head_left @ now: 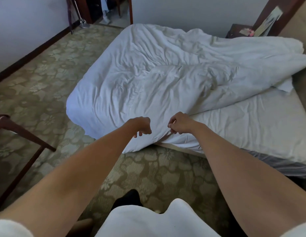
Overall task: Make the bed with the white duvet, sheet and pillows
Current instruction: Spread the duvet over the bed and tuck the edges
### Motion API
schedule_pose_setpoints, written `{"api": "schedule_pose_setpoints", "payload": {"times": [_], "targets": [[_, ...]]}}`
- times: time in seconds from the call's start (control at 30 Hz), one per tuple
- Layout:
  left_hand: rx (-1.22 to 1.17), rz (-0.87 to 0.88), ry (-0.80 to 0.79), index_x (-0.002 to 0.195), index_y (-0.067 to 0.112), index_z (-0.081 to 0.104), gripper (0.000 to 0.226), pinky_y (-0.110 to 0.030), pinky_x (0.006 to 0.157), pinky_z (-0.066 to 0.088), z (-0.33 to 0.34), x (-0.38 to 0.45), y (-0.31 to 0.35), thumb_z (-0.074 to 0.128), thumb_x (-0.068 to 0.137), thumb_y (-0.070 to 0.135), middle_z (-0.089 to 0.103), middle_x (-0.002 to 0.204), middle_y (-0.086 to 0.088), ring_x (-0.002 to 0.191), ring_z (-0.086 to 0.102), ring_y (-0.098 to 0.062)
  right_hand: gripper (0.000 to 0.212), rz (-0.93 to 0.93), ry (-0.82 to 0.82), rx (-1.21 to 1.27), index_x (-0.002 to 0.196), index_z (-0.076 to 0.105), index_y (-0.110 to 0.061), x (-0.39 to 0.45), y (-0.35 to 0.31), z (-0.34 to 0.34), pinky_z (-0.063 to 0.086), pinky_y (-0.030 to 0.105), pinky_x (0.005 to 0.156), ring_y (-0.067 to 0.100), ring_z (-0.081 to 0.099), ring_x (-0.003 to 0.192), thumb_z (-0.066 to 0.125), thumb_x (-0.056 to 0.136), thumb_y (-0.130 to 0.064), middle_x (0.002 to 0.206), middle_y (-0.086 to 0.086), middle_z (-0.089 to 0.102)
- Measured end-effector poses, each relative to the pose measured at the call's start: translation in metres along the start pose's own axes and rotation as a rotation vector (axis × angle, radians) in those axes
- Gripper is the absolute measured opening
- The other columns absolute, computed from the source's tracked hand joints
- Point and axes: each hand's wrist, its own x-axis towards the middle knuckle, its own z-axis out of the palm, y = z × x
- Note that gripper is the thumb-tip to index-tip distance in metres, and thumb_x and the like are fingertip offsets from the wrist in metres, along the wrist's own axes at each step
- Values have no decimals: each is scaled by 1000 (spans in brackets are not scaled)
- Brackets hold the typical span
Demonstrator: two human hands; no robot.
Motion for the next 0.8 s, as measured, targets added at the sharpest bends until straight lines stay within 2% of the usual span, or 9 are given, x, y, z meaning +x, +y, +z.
{"api": "schedule_pose_setpoints", "payload": {"times": [0.07, 0.17, 0.27, 0.4, 0.5, 0.67, 0.8], "targets": [[-7, 9, 4, 104, 9, 45, 19, -29, 54, 50, -3, 9, 12, 52, 96, 25, 68, 98, -12, 73, 69, -28, 16, 5, -4, -17, 99, 70, -1, 6, 14, -9, 54, 26, 58, 17, 67, 68, 58, 94, -12, 79, 10, 73], [20, 26, -17, 102, 9, 47, 18, -30, 58, 51, -7, 28, 28, 52, 95, 24, 68, 95, -11, 74, 70, -29, 18, 21, -59, -74, 99, 70, -1, 16, 32, -21, 59, 36, 69, 26, 72, 79, 57, 94, -12, 82, 12, 74], [70, 25, 18, 108, 11, 49, 18, -27, 54, 45, -11, 48, 35, 50, 93, 20, 66, 97, -9, 76, 70, -27, 17, 12, -74, -78, 98, 70, -2, 32, 42, -33, 58, 35, 71, 28, 72, 83, 57, 94, -12, 83, 12, 74], [135, 27, -33, 119, 10, 49, 26, -27, 53, 44, -16, 88, 47, 49, 94, 19, 67, 103, -9, 72, 67, -25, 19, 87, -108, -122, 101, 69, 0, 61, 71, -58, 56, 33, 70, 29, 72, 88, 55, 96, -12, 89, 15, 74], [169, 56, -29, 118, 9, 50, 25, -27, 53, 43, -32, 128, 60, 49, 94, 18, 67, 104, -9, 71, 67, -25, 21, 121, -106, -145, 102, 69, 2, 97, 88, -84, 57, 36, 75, 30, 71, 90, 55, 95, -12, 92, 17, 74], [104, 96, -29, 90, 10, 51, 5, -25, 48, 44, -87, 203, 80, 50, 90, 15, 61, 79, -6, 65, 69, -25, 9, 140, -217, -255, 95, 68, -10, 167, 93, -127, 51, 25, 61, 18, 63, 72, 69, 86, -14, 81, 8, 68], [85, 41, -31, 91, 10, 52, 5, -24, 49, 45, -147, 251, 82, 50, 88, 13, 61, 76, -4, 65, 71, -24, 20, 133, -182, -249, 98, 70, -14, 229, 84, -184, 50, 23, 58, 16, 65, 72, 75, 79, -19, 91, 5, 67]]}}
